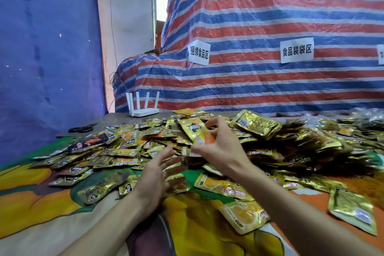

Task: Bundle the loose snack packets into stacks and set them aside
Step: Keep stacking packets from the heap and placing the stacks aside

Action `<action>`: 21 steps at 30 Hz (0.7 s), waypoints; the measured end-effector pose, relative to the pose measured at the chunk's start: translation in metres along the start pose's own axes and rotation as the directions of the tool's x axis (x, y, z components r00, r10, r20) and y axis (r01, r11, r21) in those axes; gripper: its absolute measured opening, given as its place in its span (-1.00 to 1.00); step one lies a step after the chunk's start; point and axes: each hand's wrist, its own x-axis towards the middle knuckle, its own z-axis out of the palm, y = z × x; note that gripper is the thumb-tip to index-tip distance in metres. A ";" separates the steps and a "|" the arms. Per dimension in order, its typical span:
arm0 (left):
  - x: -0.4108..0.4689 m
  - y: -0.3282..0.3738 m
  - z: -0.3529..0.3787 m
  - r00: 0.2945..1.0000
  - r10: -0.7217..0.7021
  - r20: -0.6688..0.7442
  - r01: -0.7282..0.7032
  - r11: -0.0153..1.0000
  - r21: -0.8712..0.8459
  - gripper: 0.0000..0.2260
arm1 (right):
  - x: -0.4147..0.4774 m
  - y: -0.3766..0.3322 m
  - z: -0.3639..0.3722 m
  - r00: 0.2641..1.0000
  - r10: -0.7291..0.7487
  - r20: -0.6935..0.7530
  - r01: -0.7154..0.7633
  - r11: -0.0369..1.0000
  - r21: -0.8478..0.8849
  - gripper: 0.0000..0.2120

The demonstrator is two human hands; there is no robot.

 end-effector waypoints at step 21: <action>-0.004 -0.008 0.002 0.966 0.253 0.063 -0.255 0.868 0.426 -0.93 | 0.088 0.066 -0.103 0.861 0.412 -0.299 -0.477 0.449 -0.756 -0.62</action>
